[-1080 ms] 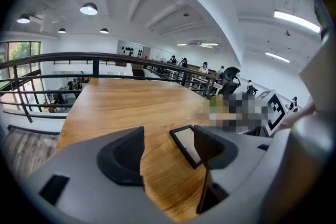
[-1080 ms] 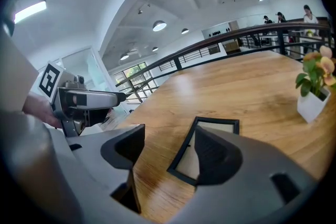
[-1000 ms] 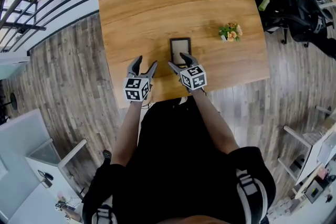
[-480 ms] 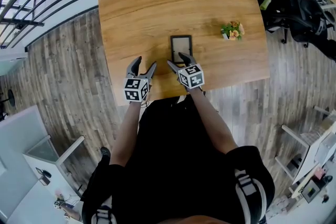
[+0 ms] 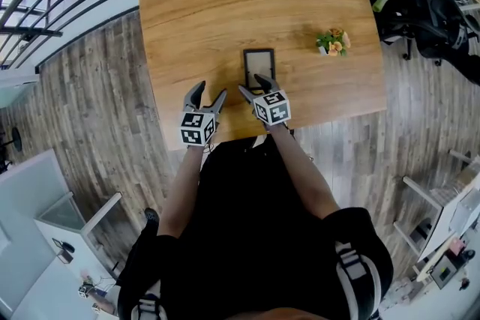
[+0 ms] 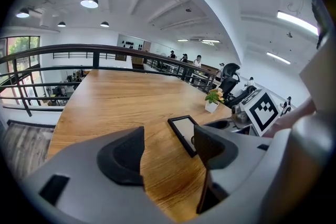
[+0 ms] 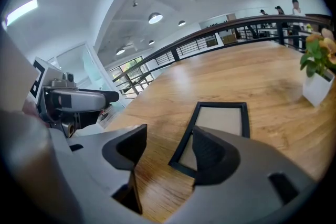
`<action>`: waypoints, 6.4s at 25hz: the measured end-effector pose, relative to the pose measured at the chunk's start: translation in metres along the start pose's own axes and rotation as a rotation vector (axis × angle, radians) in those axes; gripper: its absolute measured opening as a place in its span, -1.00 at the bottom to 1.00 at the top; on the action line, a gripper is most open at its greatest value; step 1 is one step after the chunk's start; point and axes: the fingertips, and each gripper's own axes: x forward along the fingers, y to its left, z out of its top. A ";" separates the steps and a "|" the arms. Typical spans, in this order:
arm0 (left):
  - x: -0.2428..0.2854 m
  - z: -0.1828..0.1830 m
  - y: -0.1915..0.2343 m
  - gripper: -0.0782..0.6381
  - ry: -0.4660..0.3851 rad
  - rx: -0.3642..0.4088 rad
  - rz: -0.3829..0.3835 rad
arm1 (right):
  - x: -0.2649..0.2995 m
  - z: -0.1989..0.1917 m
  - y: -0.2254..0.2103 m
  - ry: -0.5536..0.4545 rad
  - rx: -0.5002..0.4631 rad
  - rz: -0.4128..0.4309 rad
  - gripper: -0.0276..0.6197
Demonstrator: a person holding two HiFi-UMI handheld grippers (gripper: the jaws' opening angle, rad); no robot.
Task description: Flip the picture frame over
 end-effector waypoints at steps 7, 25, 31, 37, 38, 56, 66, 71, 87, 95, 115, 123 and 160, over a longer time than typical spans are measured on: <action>-0.007 -0.008 0.007 0.11 0.018 -0.005 0.014 | 0.017 -0.010 -0.004 0.035 0.019 -0.060 -0.21; -0.011 -0.012 0.018 0.11 0.027 -0.016 0.015 | 0.036 -0.019 -0.020 0.166 -0.104 -0.304 -0.63; -0.008 -0.010 0.015 0.11 0.023 -0.016 0.002 | 0.028 -0.022 -0.028 0.193 -0.154 -0.323 -0.64; -0.002 -0.012 0.011 0.10 0.024 -0.021 -0.009 | 0.012 -0.032 -0.046 0.247 -0.157 -0.316 -0.69; -0.001 -0.012 0.009 0.11 0.023 -0.021 -0.013 | 0.011 -0.033 -0.047 0.255 -0.141 -0.313 -0.70; 0.008 -0.011 -0.005 0.11 0.015 -0.021 -0.034 | -0.004 -0.025 -0.052 0.168 0.064 -0.186 -0.76; 0.014 -0.006 -0.011 0.10 0.004 -0.046 -0.043 | -0.018 -0.011 -0.042 0.098 0.159 -0.050 -0.77; 0.015 -0.002 -0.012 0.11 -0.005 -0.054 -0.044 | -0.025 -0.001 -0.038 0.044 0.238 0.004 -0.77; 0.016 0.010 0.000 0.11 -0.046 -0.124 -0.036 | -0.051 0.042 0.005 -0.104 0.294 0.358 -0.77; 0.019 0.022 -0.003 0.11 -0.071 -0.164 -0.115 | -0.076 0.076 0.032 -0.269 0.466 0.691 -0.77; 0.020 0.064 -0.037 0.11 -0.158 -0.292 -0.501 | -0.139 0.102 0.068 -0.363 0.523 1.214 -0.76; -0.002 0.082 -0.074 0.11 -0.174 -0.405 -0.806 | -0.159 0.097 0.078 -0.337 0.520 1.379 -0.76; -0.001 0.067 -0.055 -0.51 -0.166 -0.555 -0.792 | -0.151 0.097 0.020 -0.397 0.656 1.210 -0.72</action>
